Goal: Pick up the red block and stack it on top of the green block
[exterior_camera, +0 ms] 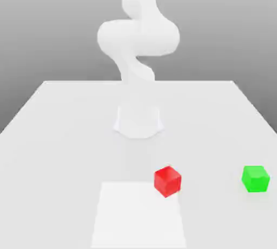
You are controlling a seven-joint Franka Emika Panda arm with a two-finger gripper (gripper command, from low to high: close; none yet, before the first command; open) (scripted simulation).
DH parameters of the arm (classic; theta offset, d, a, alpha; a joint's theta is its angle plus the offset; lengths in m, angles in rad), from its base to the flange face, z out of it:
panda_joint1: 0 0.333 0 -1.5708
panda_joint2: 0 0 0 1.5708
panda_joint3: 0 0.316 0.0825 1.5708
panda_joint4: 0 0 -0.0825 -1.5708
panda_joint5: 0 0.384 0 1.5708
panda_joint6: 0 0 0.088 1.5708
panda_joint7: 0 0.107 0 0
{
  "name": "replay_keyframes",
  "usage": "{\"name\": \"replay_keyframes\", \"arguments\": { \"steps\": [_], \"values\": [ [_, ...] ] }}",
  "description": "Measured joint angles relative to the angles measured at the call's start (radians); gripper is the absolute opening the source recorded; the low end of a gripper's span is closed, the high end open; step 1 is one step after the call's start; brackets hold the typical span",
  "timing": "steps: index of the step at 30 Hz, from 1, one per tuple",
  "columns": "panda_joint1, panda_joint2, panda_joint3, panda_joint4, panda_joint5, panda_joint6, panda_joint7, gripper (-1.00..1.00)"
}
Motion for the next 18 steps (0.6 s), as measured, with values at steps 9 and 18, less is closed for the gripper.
{"name": "replay_keyframes", "arguments": {
  "steps": [9,18],
  "values": [
    [0.097,0.272,-0.002,-0.276,0.006,0.214,-0.159,0.0],
    [0.19,0.657,0.008,-0.542,0.002,0.505,-0.322,0.0]
  ]
}}
